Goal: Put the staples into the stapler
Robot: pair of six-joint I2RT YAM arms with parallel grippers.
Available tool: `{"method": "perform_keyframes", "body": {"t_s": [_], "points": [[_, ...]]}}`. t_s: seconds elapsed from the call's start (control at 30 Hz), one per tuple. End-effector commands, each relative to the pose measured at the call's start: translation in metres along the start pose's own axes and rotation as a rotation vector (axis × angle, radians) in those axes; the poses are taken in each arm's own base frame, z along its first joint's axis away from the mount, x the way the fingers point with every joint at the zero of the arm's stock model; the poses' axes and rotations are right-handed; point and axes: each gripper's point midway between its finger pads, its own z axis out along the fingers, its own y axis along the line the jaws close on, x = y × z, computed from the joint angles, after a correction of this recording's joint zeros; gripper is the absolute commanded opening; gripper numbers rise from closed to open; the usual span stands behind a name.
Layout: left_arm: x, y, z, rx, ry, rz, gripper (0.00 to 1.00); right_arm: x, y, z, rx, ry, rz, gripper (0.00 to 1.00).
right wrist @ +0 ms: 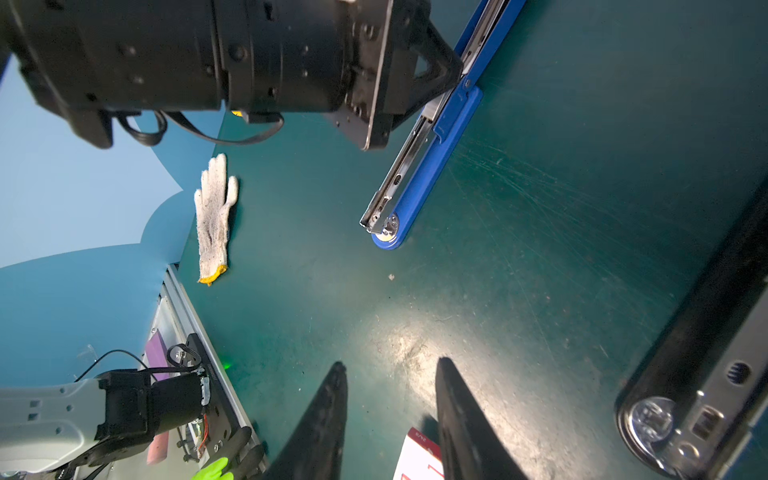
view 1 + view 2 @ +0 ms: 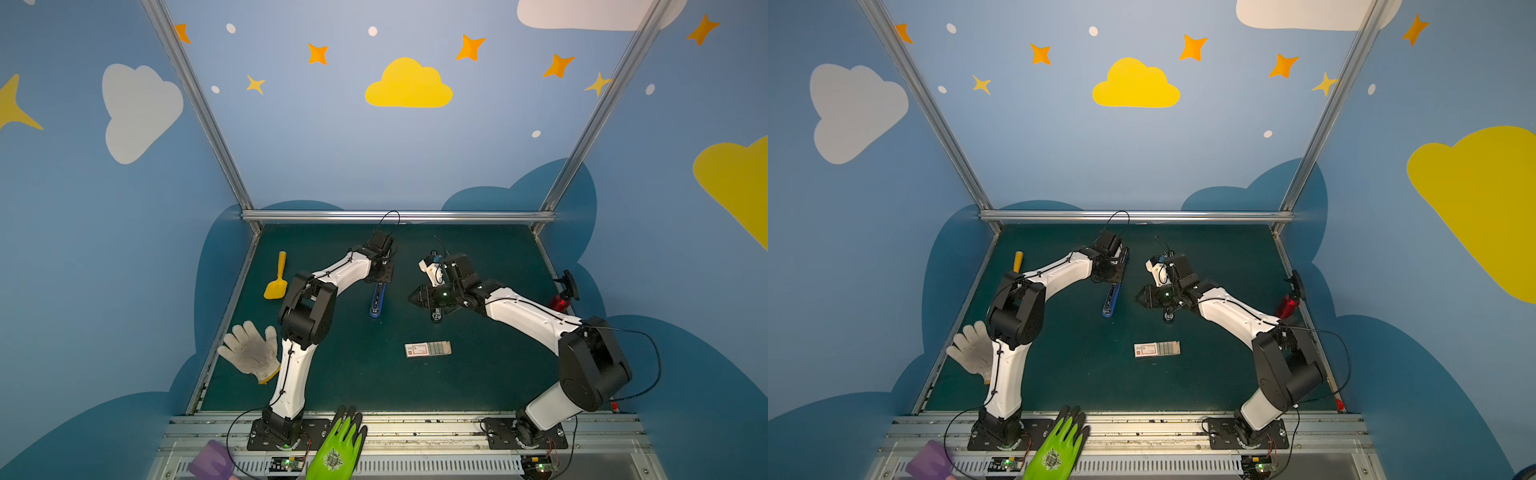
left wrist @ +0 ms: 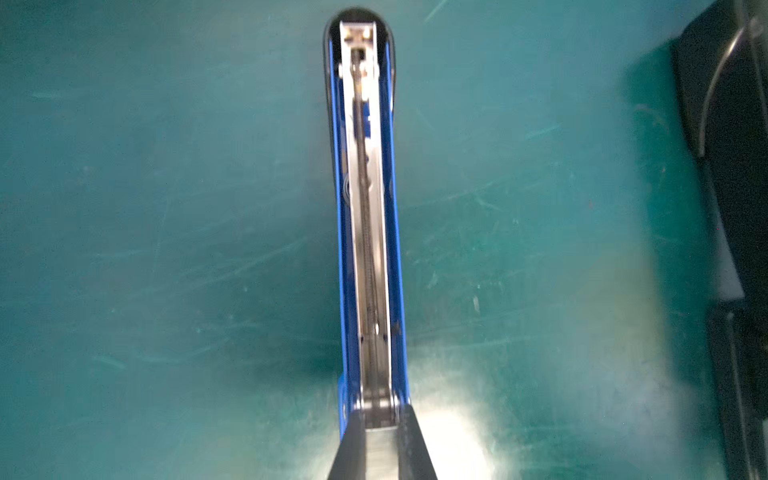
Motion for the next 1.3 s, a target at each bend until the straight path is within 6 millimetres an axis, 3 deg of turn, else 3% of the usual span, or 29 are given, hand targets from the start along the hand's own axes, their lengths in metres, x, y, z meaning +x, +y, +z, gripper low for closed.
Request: {"method": "perform_keyframes", "body": {"t_s": [0.0, 0.3, 0.73, 1.07, 1.27], "points": [[0.004, 0.005, -0.012, -0.024, 0.000, 0.004, 0.13, -0.003, 0.005, -0.009, -0.007, -0.025, -0.007, 0.37], [0.011, 0.001, -0.025, -0.017, -0.004, 0.012, 0.23, -0.003, 0.006, -0.014, -0.003, -0.035, -0.011, 0.37], [-0.003, 0.001, -0.065, 0.059, -0.048, -0.077, 0.31, 0.000, 0.007, -0.014, -0.011, -0.035, 0.000, 0.43], [-0.016, 0.003, -0.068, 0.299, -0.005, -0.279, 0.40, -0.009, 0.016, -0.007, -0.068, -0.058, -0.032, 0.54], [-0.019, 0.006, -0.050, 0.384, 0.094, -0.391, 0.44, -0.015, 0.018, 0.001, -0.074, -0.052, -0.043, 0.56]]}}
